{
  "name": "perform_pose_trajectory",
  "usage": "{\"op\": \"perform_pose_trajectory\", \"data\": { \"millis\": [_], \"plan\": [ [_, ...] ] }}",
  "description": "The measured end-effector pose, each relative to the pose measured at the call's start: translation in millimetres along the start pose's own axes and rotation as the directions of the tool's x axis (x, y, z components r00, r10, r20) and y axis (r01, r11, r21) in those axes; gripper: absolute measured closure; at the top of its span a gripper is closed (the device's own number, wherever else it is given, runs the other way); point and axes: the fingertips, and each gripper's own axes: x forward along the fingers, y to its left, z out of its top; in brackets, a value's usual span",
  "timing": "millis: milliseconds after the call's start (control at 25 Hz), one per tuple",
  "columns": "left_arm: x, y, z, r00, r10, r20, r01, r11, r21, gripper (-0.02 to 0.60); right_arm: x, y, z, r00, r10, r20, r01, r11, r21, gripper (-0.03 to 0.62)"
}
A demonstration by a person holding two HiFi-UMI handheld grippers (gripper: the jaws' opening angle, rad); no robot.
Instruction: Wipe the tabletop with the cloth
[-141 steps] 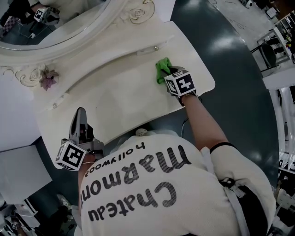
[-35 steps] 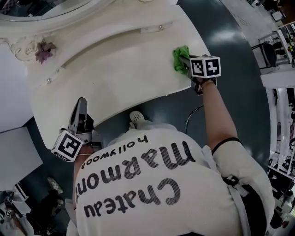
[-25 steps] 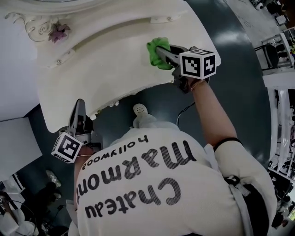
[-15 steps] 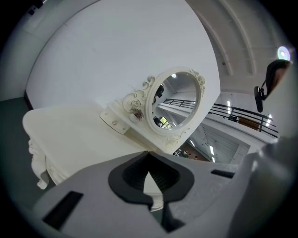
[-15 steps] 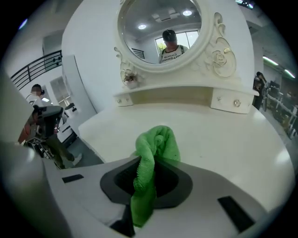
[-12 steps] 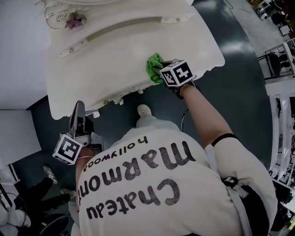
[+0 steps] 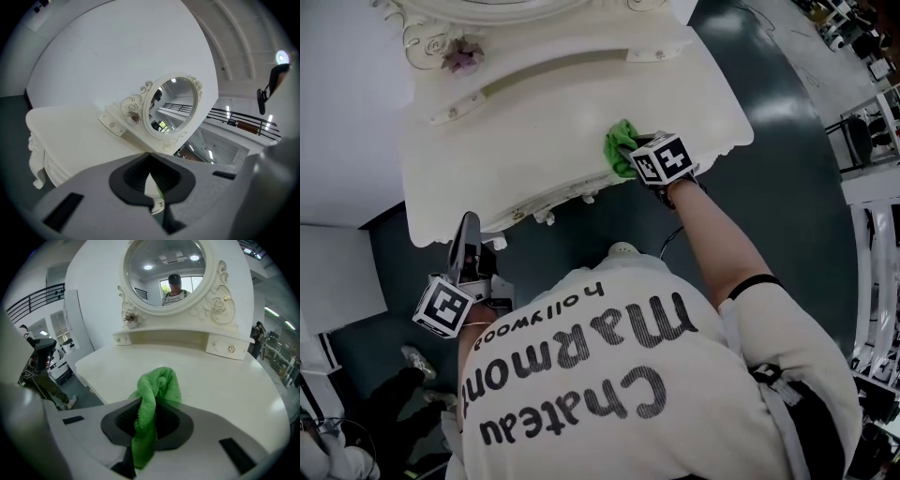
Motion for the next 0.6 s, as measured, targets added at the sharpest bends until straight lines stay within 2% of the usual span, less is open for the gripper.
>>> {"op": "perform_pose_trajectory", "data": {
  "millis": [200, 480, 600],
  "plan": [
    [19, -16, 5, 1.0, -0.015, 0.02, 0.015, 1.0, 0.011, 0.574, -6, -9, -7, 1.0, 0.003, 0.002, -0.003, 1.0, -0.006, 0.526],
    [56, -43, -18, 0.998, -0.052, -0.032, 0.053, 0.998, 0.032, 0.574, -13, -26, -13, 1.0, 0.006, 0.026, -0.007, 1.0, 0.03, 0.526],
    [67, -50, -26, 0.997, -0.061, -0.037, 0.062, 0.998, 0.016, 0.574, -17, -34, -14, 1.0, 0.001, 0.027, -0.002, 0.999, 0.043, 0.526]
  ]
}}
